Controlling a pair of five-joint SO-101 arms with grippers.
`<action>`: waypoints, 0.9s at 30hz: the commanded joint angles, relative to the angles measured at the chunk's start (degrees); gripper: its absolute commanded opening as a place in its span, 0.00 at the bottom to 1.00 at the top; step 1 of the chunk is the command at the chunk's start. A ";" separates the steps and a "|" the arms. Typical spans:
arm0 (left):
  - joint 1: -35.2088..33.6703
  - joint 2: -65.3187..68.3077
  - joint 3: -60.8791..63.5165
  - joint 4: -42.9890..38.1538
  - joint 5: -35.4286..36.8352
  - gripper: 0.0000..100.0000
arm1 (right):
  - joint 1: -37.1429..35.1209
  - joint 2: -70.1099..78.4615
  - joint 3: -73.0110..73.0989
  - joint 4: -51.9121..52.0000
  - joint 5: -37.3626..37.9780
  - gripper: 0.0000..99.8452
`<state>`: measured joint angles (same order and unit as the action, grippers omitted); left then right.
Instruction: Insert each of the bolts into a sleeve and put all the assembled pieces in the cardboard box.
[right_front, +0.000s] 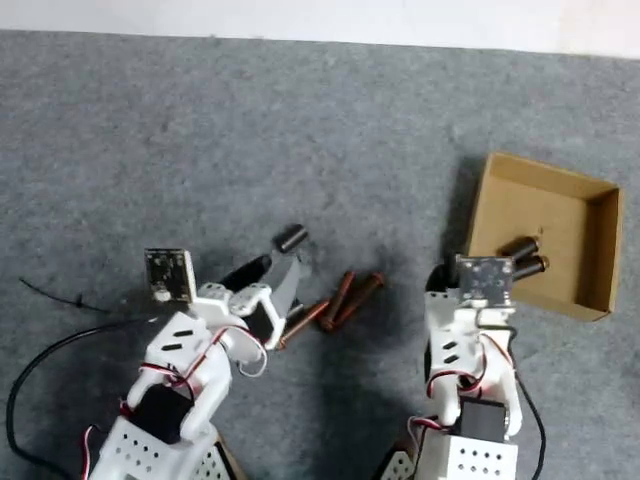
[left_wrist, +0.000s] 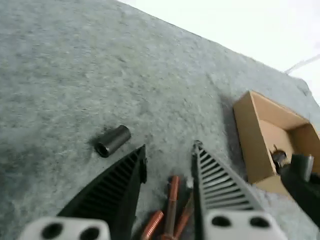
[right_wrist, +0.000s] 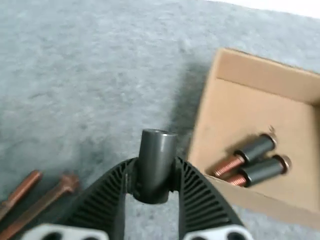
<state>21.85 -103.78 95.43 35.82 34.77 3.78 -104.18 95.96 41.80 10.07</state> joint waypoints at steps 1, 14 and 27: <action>4.44 -0.04 -1.89 -4.04 -3.34 0.13 | 3.56 -1.19 1.10 0.13 -3.08 0.00; 14.81 -0.04 -1.89 -6.15 -14.07 0.13 | 5.14 -1.19 1.10 0.13 -3.52 0.00; 18.15 0.04 -2.07 -6.07 -16.26 0.13 | 4.70 -1.19 1.45 -0.22 -3.52 0.00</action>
<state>37.93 -103.69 95.43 30.99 18.86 8.44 -104.18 95.96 41.80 6.90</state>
